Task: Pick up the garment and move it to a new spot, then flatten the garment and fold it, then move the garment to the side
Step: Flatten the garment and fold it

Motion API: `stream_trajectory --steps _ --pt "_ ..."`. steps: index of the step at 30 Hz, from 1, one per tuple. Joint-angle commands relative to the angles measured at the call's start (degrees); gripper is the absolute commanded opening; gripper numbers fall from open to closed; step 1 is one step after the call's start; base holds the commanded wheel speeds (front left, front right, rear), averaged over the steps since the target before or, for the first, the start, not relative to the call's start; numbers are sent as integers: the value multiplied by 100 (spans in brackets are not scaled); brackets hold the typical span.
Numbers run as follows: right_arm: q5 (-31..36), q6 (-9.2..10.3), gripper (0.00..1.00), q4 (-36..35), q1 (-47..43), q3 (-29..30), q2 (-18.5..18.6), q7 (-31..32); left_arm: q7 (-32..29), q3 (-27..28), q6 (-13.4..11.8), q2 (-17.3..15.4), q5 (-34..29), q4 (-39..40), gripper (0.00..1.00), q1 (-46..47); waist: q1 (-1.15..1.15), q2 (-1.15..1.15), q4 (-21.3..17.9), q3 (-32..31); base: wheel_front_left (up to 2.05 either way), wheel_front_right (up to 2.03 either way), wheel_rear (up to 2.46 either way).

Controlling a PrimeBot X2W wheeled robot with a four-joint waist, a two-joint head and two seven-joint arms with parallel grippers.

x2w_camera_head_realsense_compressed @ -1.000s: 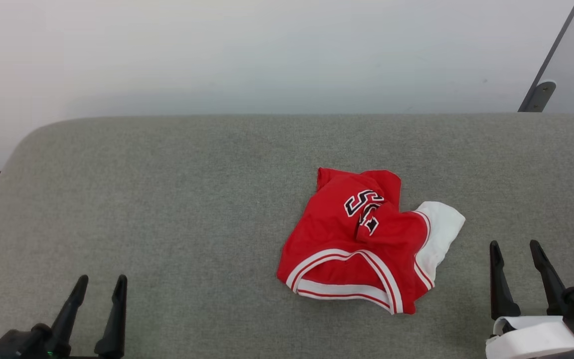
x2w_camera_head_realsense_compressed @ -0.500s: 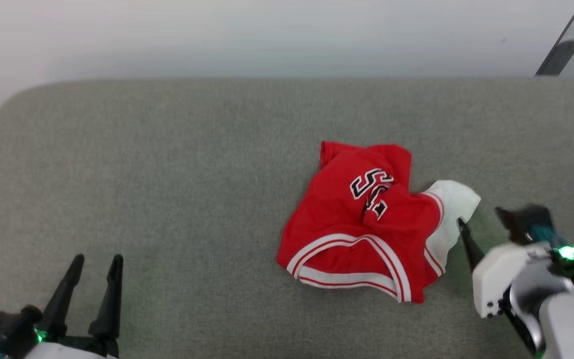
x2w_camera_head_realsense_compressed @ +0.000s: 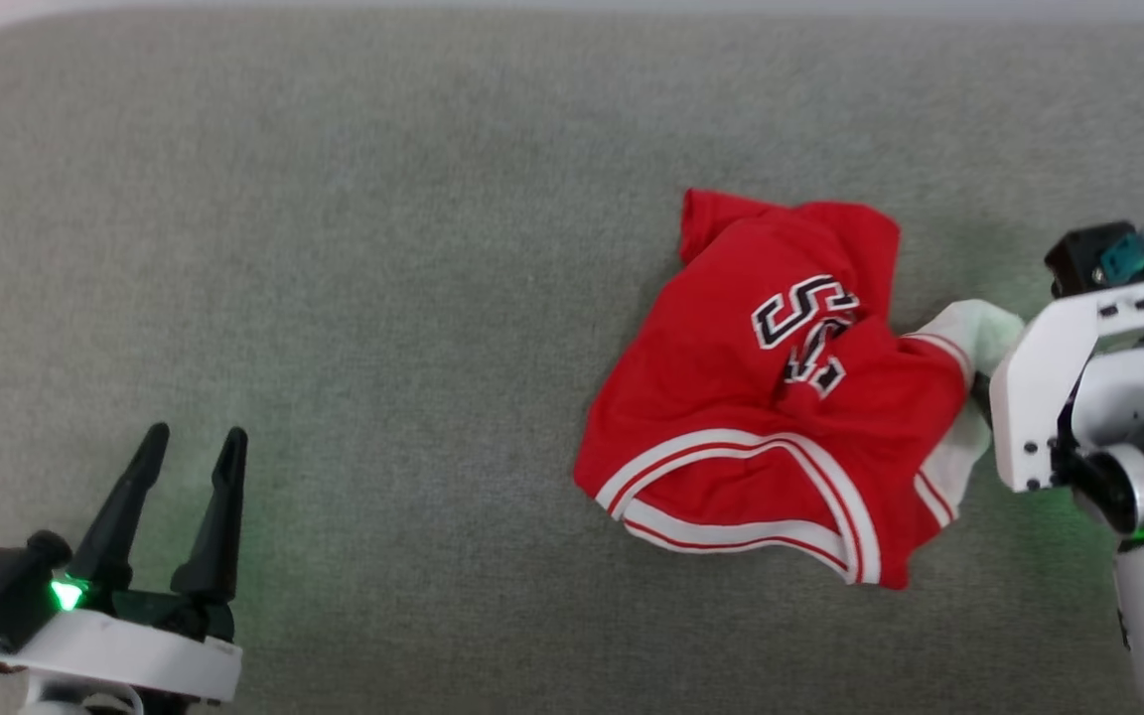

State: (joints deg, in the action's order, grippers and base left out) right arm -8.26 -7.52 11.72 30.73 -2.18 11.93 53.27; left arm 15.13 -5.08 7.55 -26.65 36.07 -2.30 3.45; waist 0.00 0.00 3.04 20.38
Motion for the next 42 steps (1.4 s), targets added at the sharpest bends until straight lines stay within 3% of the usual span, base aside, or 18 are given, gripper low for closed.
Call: stream_trajectory --steps 1,2,3,4,5,12,22,29,38,40,41,42 --pt "61 6 100 55 -72 -49 -79 98 0 -16 -13 -4 30 8 100 62 0 0 173 247 0 0 0" --pt "93 5 92 8 -100 -49 -165 173 0 -33 -13 -4 39 2 100 77 0 0 184 259 0 0 0" --pt "113 4 41 -46 -133 -31 -215 224 0 -42 -13 -6 52 -1 100 86 0 0 189 270 0 0 0" --pt "153 2 16 -95 -187 -56 -218 272 0 -56 -13 -7 61 -2 100 95 0 0 191 276 0 0 0" --pt "213 2 0 -184 -237 -74 -194 265 0 -59 -13 -8 71 -6 100 101 0 0 185 278 0 0 0" --pt "455 9 0 -1070 -579 410 65 -41 0 22 -13 -20 81 22 100 12 0 0 -34 213 0 0 0" --pt "693 8 0 -2252 -1300 2378 296 -458 0 49 -13 -176 68 211 100 -7 0 0 -372 323 0 0 0" --pt "1342 8 0 -2211 -1482 3890 -177 -1017 0 -1 -13 -274 98 253 100 11 0 0 -417 410 0 0 0" --pt "2152 8 0 -1733 -1137 4726 -738 -1989 0 -69 -13 -424 107 209 100 28 0 0 -400 350 0 0 0" --pt "2226 8 42 -1598 -1083 4762 -778 -2281 0 -114 -13 -449 144 204 100 54 0 0 -421 304 0 0 0" --pt "2236 8 100 -1535 -1073 4751 -807 -2428 0 -159 -13 -479 179 215 100 74 0 0 -431 269 0 0 0" --pt "2241 8 100 -1504 -1090 4728 -821 -2585 0 -205 -13 -521 223 231 100 90 0 0 -441 231 0 0 0"
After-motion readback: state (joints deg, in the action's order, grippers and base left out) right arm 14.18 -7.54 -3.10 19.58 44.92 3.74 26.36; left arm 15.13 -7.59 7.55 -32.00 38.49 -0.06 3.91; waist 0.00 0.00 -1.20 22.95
